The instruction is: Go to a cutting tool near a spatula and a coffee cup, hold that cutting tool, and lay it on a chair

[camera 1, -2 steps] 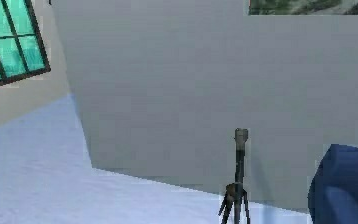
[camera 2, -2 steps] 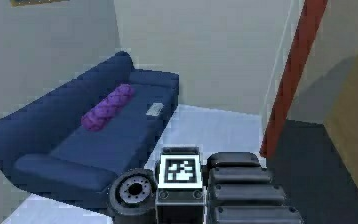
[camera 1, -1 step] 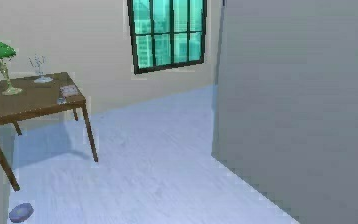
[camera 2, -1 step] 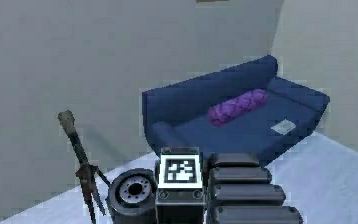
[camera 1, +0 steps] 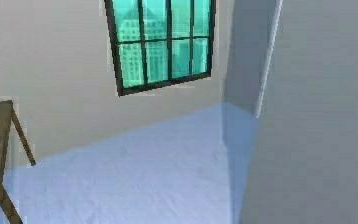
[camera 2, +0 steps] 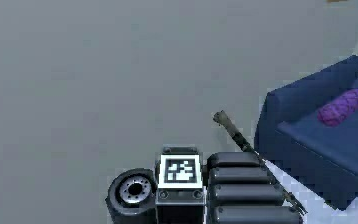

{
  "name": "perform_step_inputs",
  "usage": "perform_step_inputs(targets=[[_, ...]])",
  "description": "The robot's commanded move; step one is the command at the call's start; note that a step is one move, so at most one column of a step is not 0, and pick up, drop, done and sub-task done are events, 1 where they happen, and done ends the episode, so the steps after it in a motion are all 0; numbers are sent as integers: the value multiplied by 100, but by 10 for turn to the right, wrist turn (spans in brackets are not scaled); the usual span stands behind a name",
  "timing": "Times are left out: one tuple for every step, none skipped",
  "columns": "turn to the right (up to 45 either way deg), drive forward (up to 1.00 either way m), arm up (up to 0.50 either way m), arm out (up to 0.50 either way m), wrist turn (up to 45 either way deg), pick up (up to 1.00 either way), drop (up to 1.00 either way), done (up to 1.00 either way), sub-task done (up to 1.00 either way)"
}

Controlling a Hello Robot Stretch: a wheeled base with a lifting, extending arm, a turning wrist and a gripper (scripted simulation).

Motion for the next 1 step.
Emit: perform_step_inputs(targets=[[0, 75, 0, 0, 0, 0, 0, 0, 0]])
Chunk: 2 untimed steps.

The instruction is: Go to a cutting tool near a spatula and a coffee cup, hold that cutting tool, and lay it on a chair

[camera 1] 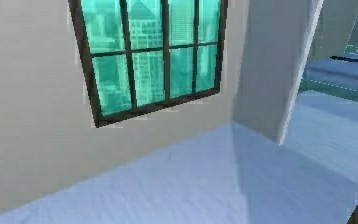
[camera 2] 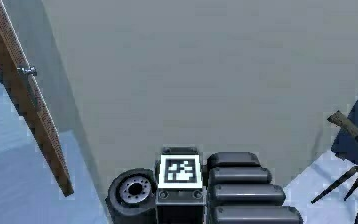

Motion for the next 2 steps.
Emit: perform_step_inputs(targets=[[0, 55, 0, 0, 0, 0, 0, 0, 0], [450, 0, 0, 0, 0, 0, 0, 0, 0]])
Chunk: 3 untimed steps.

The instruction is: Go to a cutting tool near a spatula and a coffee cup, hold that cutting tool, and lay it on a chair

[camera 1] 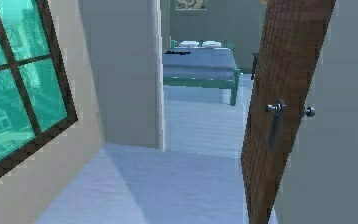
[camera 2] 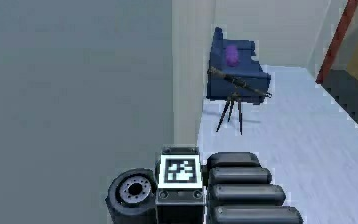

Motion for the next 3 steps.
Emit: perform_step_inputs(targets=[[60, 0, 0, 0, 0, 0, 0, 0, 0], [0, 100, 0, 0, 0, 0, 0, 0, 0], [60, 0, 0, 0, 0, 0, 0, 0, 0]])
